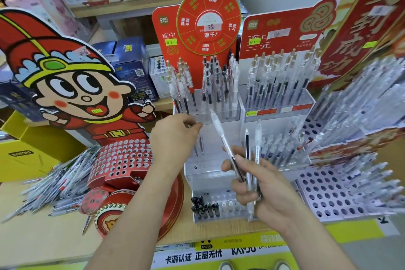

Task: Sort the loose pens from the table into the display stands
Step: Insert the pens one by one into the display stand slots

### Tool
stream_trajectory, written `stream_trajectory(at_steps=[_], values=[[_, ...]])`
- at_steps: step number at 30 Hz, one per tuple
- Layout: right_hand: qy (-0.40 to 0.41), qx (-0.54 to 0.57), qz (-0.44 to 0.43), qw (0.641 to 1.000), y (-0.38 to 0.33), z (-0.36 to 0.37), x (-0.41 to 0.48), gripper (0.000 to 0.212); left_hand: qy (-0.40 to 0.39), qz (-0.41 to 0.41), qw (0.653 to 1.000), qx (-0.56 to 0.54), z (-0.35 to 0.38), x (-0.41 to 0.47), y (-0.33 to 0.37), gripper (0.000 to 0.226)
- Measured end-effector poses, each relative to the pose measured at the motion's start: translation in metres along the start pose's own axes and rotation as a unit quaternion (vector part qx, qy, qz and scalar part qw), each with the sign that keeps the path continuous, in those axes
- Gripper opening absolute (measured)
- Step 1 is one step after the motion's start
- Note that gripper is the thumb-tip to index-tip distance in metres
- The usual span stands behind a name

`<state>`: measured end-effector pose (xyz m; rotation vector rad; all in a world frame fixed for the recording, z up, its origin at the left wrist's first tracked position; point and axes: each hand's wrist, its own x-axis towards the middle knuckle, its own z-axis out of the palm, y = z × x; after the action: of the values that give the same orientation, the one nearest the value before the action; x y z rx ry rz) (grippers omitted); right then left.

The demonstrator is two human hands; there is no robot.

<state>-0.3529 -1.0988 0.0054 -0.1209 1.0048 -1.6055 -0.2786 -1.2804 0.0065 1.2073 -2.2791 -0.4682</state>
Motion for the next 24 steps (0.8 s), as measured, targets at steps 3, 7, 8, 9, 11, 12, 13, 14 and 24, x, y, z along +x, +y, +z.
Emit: stream_trajectory(at_steps=[3, 7, 8, 9, 11, 12, 13, 14, 24], values=[[0.002, -0.002, -0.011, 1.0, 0.0, -0.001, -0.001, 0.032, 0.003, -0.047, 0.998, -0.036, -0.003, -0.003, 0.0, 0.016], [0.019, -0.007, -0.018, 1.0, 0.001, -0.005, -0.002, 0.026, 0.01, -0.008, 0.996, 0.088, -0.004, -0.008, 0.002, 0.021], [0.02, -0.009, -0.019, 1.0, 0.002, -0.005, -0.002, 0.026, -0.002, -0.008, 0.996, 0.086, -0.004, -0.008, 0.003, 0.022], [0.02, -0.01, -0.019, 1.0, 0.003, -0.005, -0.002, 0.026, -0.015, -0.013, 0.997, 0.07, -0.005, -0.008, 0.004, 0.022], [0.018, -0.012, -0.018, 1.0, 0.004, -0.005, -0.002, 0.026, -0.038, -0.031, 0.998, 0.03, -0.005, -0.006, 0.005, 0.02], [0.017, -0.013, -0.018, 1.0, 0.005, -0.005, -0.002, 0.026, -0.048, -0.039, 0.998, 0.019, -0.006, -0.004, 0.004, 0.02], [0.017, -0.014, -0.018, 1.0, 0.006, -0.005, -0.002, 0.027, -0.056, -0.045, 0.997, 0.014, -0.006, -0.002, 0.004, 0.019], [0.019, -0.014, -0.018, 1.0, 0.007, -0.005, -0.002, 0.029, -0.061, -0.047, 0.997, 0.007, -0.007, -0.001, 0.003, 0.018], [0.035, -0.014, -0.011, 0.999, 0.012, -0.005, 0.0, 0.036, -0.077, 0.118, 0.957, 0.253, -0.016, 0.008, 0.01, 0.029]])
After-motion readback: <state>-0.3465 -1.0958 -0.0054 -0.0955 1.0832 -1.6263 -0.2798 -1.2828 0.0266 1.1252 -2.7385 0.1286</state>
